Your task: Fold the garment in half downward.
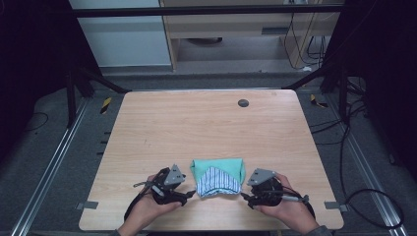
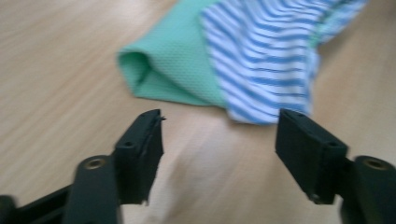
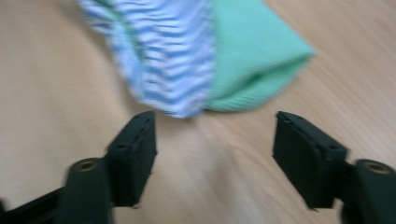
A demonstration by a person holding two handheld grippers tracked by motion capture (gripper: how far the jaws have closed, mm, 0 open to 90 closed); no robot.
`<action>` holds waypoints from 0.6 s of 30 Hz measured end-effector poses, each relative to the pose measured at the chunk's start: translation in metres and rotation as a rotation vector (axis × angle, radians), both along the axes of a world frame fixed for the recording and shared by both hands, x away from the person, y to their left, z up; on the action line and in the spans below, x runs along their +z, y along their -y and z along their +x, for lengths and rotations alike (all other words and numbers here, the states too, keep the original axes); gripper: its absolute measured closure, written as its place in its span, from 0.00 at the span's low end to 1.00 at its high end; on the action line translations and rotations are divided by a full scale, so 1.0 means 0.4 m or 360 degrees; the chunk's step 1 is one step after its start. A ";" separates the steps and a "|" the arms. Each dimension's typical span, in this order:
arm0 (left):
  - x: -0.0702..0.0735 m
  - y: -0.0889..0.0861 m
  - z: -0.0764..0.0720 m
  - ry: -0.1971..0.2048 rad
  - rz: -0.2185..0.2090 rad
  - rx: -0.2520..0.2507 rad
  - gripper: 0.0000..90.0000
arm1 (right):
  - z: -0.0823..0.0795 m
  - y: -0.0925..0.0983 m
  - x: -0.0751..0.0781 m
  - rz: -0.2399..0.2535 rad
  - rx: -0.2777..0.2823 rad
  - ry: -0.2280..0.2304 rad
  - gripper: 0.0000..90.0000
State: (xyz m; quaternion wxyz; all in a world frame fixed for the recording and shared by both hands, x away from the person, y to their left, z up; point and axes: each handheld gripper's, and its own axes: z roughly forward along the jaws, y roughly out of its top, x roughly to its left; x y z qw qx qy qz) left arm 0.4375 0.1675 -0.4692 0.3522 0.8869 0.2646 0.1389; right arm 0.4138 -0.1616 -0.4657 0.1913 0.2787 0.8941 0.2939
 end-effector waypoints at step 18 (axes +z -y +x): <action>-0.013 -0.141 0.172 -0.0061 0.0003 0.0377 0.08 | 0.172 0.135 -0.027 0.0276 -0.0480 -0.0070 0.08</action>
